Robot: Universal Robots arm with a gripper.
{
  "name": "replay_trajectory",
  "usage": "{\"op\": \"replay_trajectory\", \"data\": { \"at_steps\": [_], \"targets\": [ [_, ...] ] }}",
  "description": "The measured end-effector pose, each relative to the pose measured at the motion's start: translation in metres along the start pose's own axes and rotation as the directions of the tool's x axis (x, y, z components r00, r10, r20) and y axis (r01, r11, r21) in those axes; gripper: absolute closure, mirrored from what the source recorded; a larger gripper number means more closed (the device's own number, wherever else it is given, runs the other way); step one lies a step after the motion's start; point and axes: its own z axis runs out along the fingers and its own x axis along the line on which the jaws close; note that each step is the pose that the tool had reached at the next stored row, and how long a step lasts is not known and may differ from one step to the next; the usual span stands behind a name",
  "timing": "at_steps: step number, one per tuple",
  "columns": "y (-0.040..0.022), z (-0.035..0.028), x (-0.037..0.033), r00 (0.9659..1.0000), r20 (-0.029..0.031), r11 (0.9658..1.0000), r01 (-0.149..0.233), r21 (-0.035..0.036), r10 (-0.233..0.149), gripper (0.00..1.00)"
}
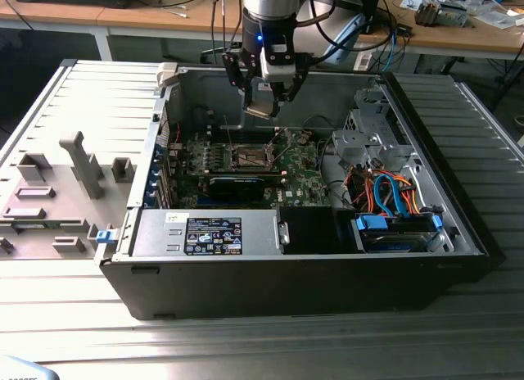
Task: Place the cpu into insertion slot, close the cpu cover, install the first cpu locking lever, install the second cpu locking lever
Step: 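Place the cpu into insertion slot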
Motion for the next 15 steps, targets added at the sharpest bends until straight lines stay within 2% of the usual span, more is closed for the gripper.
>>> {"op": "replay_trajectory", "data": {
  "at_steps": [15],
  "targets": [
    [0.0,0.0001,0.0,0.9995,0.0019,0.9995,-0.031,-0.0005,0.031,0.45]
  ]
}}
